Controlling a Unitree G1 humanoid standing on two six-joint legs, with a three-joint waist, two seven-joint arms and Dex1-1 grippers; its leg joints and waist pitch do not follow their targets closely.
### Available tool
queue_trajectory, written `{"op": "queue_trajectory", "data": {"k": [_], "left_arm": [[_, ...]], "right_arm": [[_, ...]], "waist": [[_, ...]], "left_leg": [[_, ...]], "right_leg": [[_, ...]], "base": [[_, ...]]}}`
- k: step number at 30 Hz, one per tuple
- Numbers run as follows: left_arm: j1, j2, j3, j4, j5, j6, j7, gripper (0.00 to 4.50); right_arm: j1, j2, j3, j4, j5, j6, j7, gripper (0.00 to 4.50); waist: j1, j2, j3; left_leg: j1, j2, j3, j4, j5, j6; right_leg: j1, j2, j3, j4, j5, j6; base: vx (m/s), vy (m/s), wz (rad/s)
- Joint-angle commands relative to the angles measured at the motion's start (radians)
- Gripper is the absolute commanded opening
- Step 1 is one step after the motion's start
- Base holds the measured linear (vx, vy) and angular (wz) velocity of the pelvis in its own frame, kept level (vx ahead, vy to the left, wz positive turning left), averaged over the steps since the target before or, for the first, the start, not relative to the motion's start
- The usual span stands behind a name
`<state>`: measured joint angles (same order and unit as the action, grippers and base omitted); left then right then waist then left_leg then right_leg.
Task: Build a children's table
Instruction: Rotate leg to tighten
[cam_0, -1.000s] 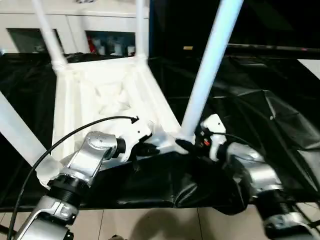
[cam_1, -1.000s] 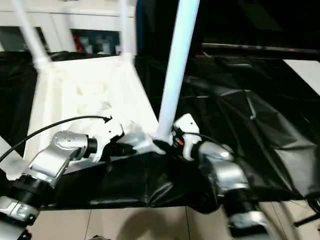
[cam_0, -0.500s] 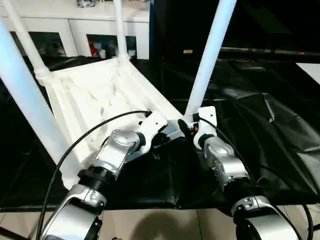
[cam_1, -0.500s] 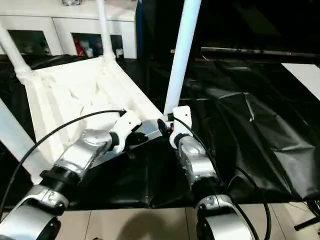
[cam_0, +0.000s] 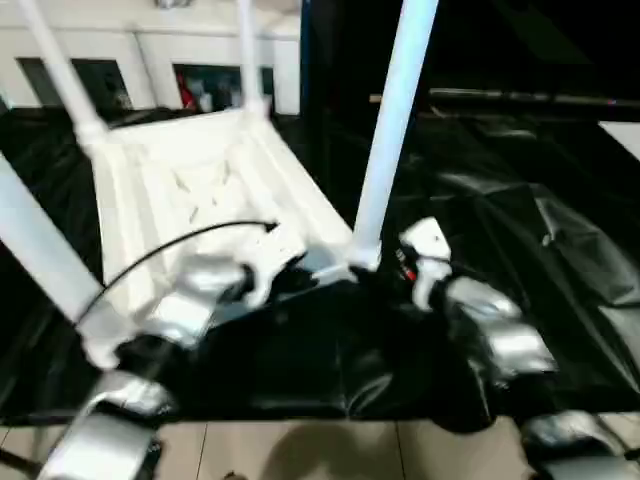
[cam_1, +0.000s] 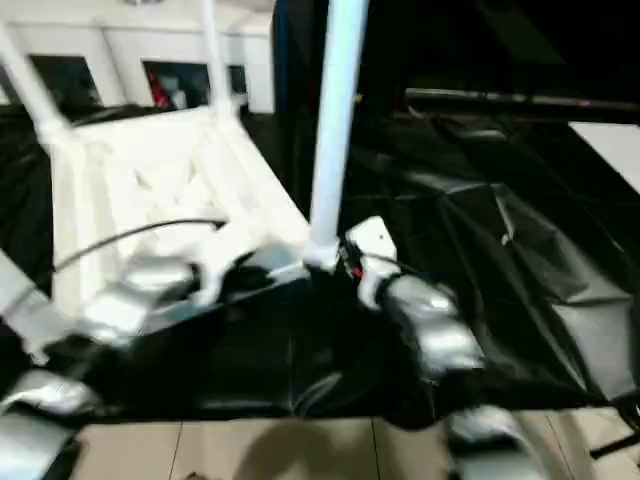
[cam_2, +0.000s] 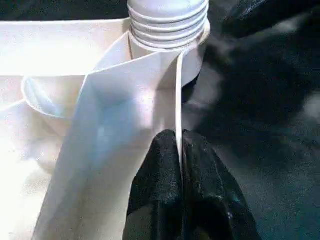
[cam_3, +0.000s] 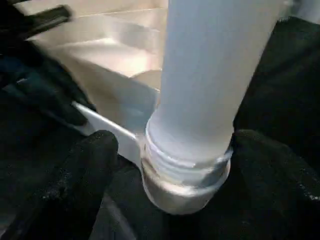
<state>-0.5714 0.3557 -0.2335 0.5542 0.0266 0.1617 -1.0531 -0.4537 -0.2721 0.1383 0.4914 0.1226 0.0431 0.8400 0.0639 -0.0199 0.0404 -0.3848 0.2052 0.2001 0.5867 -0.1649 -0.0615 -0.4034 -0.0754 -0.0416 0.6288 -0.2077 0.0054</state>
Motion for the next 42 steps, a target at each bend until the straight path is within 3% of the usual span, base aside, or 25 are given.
{"op": "queue_trajectory", "data": {"k": [1,6,12,26,31,37,38,41,42], "left_arm": [[0.026,-0.021,-0.019,-0.044,-0.076,-0.023,-0.088,0.00],[0.050,0.011,-0.023,-0.102,-0.121,0.000,-0.184,0.00],[0.048,0.011,-0.012,-0.092,-0.111,-0.011,-0.182,0.00],[0.047,0.013,0.004,-0.081,-0.107,-0.005,-0.182,0.00],[0.046,0.009,0.008,-0.070,-0.104,-0.002,-0.173,0.00],[0.010,-0.056,0.026,0.009,-0.054,0.025,0.006,0.00],[-0.015,-0.096,0.026,0.047,-0.033,0.031,0.079,0.00],[-0.048,-0.144,0.013,0.094,-0.006,0.043,0.152,0.00],[-0.080,-0.194,0.010,0.137,0.012,0.052,0.228,0.00]], "right_arm": [[0.003,-0.006,0.018,-0.041,0.018,0.020,0.052,4.04],[-0.008,-0.048,0.040,-0.043,0.010,0.032,0.102,4.04],[-0.013,-0.058,0.059,-0.039,-0.012,0.031,0.132,4.04],[-0.010,-0.072,0.061,-0.031,-0.014,0.036,0.147,2.77],[-0.001,-0.069,0.061,-0.019,-0.012,0.032,0.143,2.70],[-0.009,0.014,-0.012,0.081,-0.014,0.061,-0.066,2.68],[-0.010,0.056,-0.037,0.112,-0.025,0.069,-0.181,2.68],[-0.018,0.117,-0.060,0.130,-0.030,0.094,-0.310,2.68],[-0.033,0.175,-0.075,0.144,-0.031,0.109,-0.407,2.68]], "waist": [[0.005,-0.016,-0.053],[0.022,-0.012,-0.051],[0.025,-0.017,-0.052],[0.025,-0.015,-0.052],[0.024,-0.016,-0.052],[0.022,-0.019,-0.050],[0.021,-0.020,-0.048],[0.020,-0.017,-0.047],[0.019,-0.011,-0.048]], "left_leg": [[0.017,0.028,-0.014,-0.064,-0.206,0.059],[0.025,0.032,-0.012,-0.067,-0.218,0.038],[0.022,0.029,-0.013,-0.066,-0.218,0.029],[0.021,0.028,-0.013,-0.065,-0.208,0.033],[0.021,0.028,-0.013,-0.065,-0.207,0.033],[0.023,0.026,-0.014,-0.067,-0.236,0.013],[0.025,0.026,-0.014,-0.069,-0.250,0.000],[0.028,0.025,-0.016,-0.071,-0.266,-0.012],[0.028,0.023,-0.017,-0.072,-0.264,-0.018]], "right_leg": [[0.041,-0.059,0.037,-0.081,-0.144,-0.212],[0.035,-0.060,0.040,-0.083,-0.174,-0.210],[0.039,-0.062,0.040,-0.082,-0.184,-0.193],[0.039,-0.060,0.039,-0.081,-0.171,-0.196],[0.040,-0.060,0.039,-0.080,-0.167,-0.197],[0.036,-0.063,0.040,-0.088,-0.239,-0.187],[0.034,-0.063,0.040,-0.093,-0.283,-0.175],[0.029,-0.063,0.042,-0.099,-0.312,-0.158],[0.031,-0.062,0.042,-0.098,-0.309,-0.155]], "base": [[0.000,0.000,0.00],[0.000,0.000,0.00],[0.000,0.000,0.00],[0.000,0.000,0.00],[0.000,0.000,0.00],[0.000,0.000,0.00],[0.000,0.000,0.00],[0.000,0.000,0.00],[0.000,0.000,0.00]]}}
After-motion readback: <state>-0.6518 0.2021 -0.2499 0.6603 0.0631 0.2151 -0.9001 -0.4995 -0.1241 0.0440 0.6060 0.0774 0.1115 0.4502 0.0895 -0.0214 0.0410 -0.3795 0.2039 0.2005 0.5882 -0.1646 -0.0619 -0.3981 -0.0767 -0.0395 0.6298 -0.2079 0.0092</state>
